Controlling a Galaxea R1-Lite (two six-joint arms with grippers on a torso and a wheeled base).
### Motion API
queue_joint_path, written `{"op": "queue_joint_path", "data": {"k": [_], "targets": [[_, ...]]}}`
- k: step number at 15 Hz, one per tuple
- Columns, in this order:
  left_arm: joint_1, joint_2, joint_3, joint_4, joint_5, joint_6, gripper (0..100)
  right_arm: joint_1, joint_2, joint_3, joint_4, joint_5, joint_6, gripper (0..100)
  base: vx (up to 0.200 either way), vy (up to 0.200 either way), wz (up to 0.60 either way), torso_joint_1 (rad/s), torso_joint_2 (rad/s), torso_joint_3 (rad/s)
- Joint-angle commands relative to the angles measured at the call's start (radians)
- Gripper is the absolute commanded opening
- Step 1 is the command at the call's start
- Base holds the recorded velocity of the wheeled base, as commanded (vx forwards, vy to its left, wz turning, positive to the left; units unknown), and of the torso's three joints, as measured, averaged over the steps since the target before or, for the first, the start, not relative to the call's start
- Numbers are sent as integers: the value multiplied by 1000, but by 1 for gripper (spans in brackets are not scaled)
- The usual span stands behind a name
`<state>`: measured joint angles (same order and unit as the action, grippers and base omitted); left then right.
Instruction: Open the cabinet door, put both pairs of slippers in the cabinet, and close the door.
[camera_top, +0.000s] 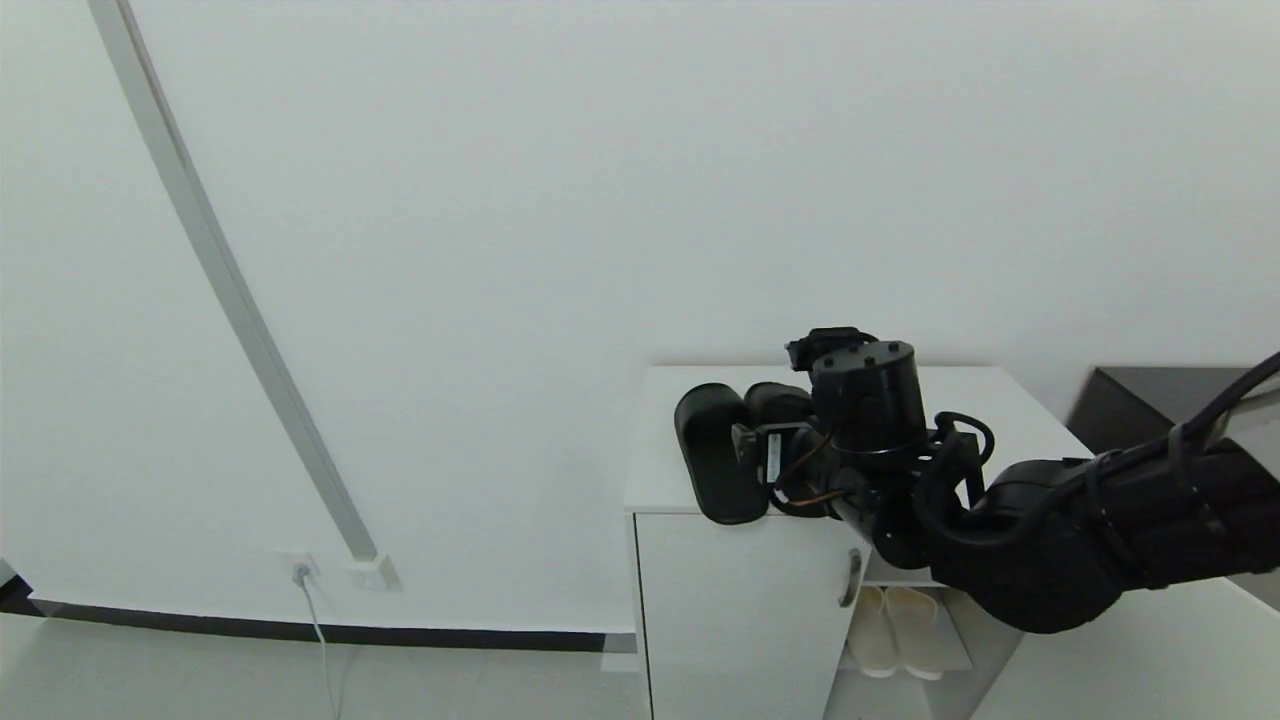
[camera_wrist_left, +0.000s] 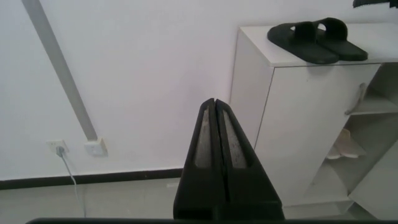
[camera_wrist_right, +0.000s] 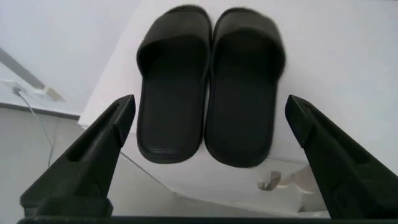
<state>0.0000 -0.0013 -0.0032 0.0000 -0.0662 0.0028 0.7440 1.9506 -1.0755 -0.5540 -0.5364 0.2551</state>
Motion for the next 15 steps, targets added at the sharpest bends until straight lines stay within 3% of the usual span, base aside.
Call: {"op": "queue_joint_path", "data": {"k": [1,3,6,15], "targets": [[0,1,0,0,0,0,0,5,27,26,-18,3,1,100,200,0,0,7,2,2],[0,1,0,-2,2,0,0,17,83,71,-122,1,-4,100,200,0,0,5,0,0],[0,1,0,-2,3,-3,0,24,162,94,-216,6,-4,100,0,0,0,0,0,0],[0,1,0,-2,3,-4,0,-68,390,-182,-219,24,-40,100,0,0,0,0,0,0]]}}
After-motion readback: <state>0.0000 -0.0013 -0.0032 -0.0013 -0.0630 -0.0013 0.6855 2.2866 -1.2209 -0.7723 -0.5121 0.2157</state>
